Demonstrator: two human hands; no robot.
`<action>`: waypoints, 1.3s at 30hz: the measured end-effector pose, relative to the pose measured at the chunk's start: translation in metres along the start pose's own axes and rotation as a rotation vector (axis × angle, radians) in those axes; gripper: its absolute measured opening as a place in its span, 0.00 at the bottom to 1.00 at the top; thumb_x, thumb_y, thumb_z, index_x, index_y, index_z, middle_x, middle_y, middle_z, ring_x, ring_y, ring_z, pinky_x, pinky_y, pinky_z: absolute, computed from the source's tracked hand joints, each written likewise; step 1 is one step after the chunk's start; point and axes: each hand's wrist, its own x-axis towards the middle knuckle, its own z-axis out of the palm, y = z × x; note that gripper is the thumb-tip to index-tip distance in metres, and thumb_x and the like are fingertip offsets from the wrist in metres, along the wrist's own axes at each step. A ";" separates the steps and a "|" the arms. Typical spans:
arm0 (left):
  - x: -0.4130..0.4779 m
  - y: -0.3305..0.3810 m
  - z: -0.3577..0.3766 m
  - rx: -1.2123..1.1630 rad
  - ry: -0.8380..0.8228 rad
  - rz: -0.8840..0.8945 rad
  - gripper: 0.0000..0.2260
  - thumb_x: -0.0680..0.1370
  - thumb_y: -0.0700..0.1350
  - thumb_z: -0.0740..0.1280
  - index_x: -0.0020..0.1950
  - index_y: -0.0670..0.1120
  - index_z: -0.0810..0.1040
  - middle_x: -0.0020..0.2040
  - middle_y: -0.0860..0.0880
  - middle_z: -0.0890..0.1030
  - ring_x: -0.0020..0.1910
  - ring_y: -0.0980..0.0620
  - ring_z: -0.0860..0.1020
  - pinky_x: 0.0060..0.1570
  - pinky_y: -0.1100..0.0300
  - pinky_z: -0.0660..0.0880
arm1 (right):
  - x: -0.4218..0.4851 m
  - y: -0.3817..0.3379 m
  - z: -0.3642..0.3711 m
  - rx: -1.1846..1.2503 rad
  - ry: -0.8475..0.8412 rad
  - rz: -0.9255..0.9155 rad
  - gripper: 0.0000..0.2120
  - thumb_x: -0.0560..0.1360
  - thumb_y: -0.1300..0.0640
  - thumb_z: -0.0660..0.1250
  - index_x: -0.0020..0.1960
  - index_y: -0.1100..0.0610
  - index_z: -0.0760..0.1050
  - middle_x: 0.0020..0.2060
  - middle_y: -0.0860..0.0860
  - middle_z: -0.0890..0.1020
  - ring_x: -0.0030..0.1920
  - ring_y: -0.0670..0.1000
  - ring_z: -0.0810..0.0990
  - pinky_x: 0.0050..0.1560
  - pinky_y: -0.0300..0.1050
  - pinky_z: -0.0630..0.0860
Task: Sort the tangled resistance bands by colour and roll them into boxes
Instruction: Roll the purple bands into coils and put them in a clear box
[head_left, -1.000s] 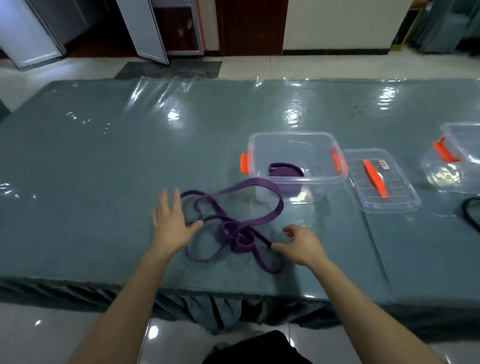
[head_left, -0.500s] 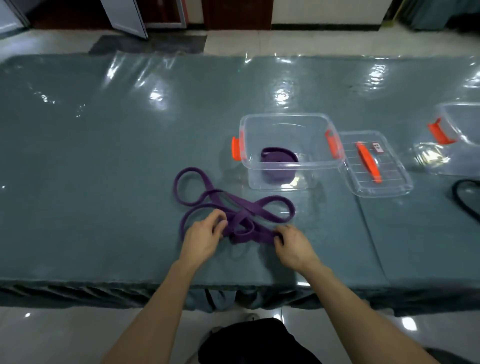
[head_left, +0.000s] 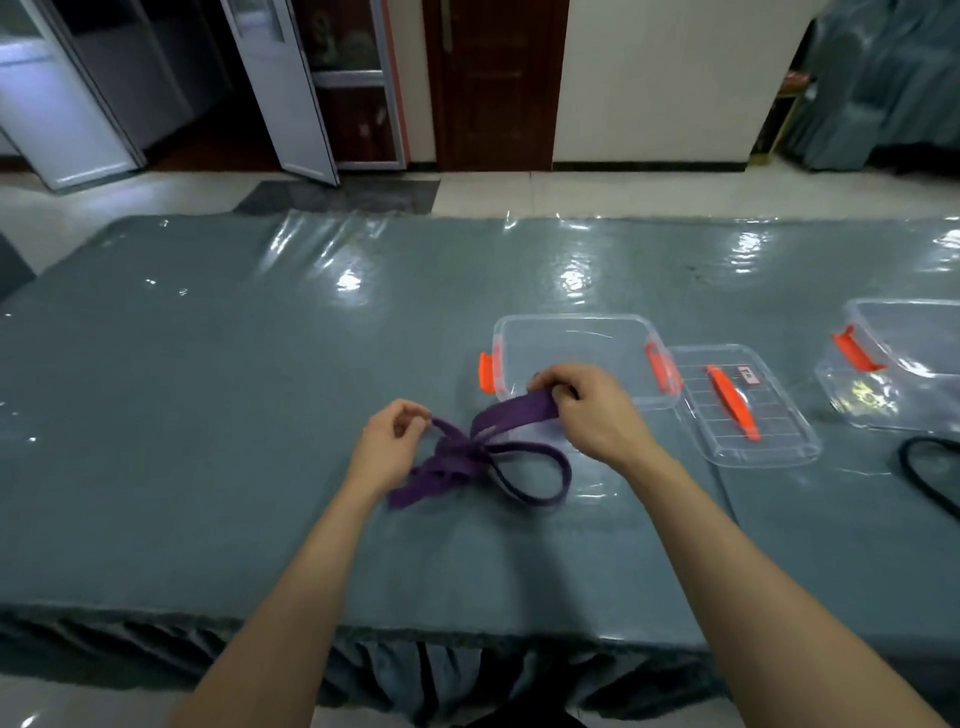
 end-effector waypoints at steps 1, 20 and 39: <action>-0.006 -0.017 0.008 0.106 0.023 -0.021 0.08 0.85 0.35 0.68 0.64 0.37 0.82 0.62 0.39 0.86 0.63 0.41 0.83 0.71 0.46 0.76 | -0.006 0.012 0.005 -0.064 -0.036 0.033 0.19 0.77 0.68 0.61 0.51 0.51 0.87 0.49 0.48 0.86 0.52 0.51 0.82 0.50 0.43 0.73; 0.035 -0.106 0.040 0.761 -0.087 -0.099 0.13 0.82 0.57 0.72 0.64 0.54 0.86 0.63 0.47 0.81 0.62 0.42 0.83 0.61 0.48 0.81 | -0.022 0.091 0.144 -0.234 -0.070 0.025 0.11 0.85 0.55 0.65 0.58 0.56 0.86 0.54 0.52 0.85 0.52 0.56 0.83 0.56 0.55 0.80; 0.043 -0.037 -0.037 0.292 0.084 0.270 0.09 0.80 0.34 0.74 0.57 0.44 0.87 0.53 0.48 0.85 0.55 0.48 0.82 0.64 0.54 0.76 | 0.089 -0.015 0.129 -0.327 -0.457 -0.232 0.15 0.81 0.53 0.67 0.67 0.50 0.82 0.52 0.54 0.89 0.54 0.60 0.85 0.56 0.54 0.81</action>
